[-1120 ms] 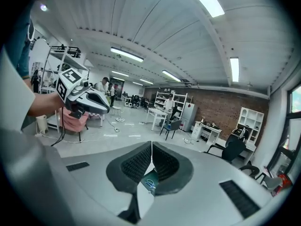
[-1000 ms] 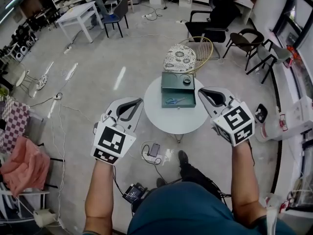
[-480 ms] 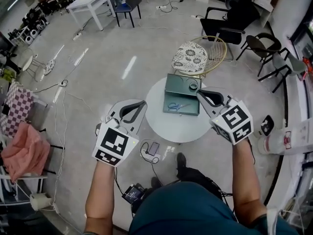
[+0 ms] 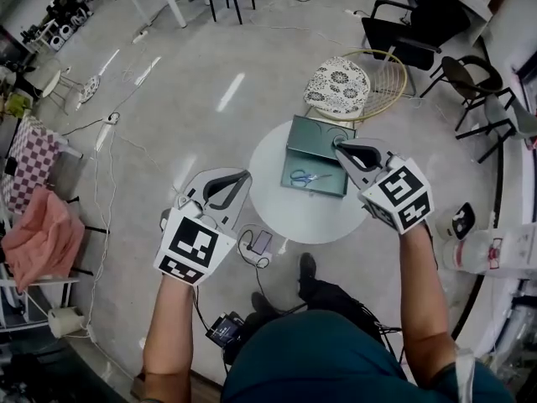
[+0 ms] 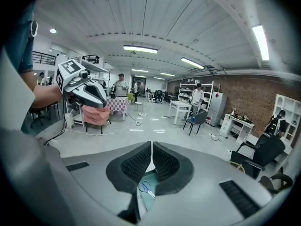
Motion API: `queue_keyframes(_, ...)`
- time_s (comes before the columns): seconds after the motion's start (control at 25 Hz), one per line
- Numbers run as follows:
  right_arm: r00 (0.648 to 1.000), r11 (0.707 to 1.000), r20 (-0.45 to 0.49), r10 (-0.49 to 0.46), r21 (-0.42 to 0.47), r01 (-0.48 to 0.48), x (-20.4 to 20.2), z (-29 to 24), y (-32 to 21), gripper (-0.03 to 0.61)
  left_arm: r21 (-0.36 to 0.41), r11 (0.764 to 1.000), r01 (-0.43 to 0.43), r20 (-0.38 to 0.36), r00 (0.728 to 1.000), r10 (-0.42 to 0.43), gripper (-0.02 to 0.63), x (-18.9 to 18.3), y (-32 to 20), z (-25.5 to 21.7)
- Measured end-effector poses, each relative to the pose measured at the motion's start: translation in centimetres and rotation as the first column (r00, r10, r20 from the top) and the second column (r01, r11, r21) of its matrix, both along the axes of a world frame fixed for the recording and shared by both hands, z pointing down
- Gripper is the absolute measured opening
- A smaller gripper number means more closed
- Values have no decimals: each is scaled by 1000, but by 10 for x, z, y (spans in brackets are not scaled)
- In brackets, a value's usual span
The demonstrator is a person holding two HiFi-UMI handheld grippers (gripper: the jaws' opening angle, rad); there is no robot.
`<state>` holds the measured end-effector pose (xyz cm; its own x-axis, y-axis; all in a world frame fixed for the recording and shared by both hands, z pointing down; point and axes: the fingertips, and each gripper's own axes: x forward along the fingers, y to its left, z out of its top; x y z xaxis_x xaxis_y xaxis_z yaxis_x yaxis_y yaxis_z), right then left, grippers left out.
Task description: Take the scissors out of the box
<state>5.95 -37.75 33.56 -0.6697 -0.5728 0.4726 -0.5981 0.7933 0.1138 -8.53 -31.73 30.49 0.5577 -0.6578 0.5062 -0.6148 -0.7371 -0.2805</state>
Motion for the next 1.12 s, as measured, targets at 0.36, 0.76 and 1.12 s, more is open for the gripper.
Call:
queue_keyframes(0.36, 997, 994, -28, -75, -80, 73, -16, 64, -47, 40, -72, 997, 35, 12, 999, -34, 18, -9, -31, 46)
queue_keyframes(0.76, 982, 970, -76, -175, -184, 158, -39, 160, -83, 40, -151, 985, 79, 10, 997, -79, 18, -25, -57, 110)
queue_keyframes(1.12, 960, 938, -113, -257, -268, 220, -52, 237, -105, 40, -204, 972, 115, 3, 993, -117, 18, -35, -75, 161)
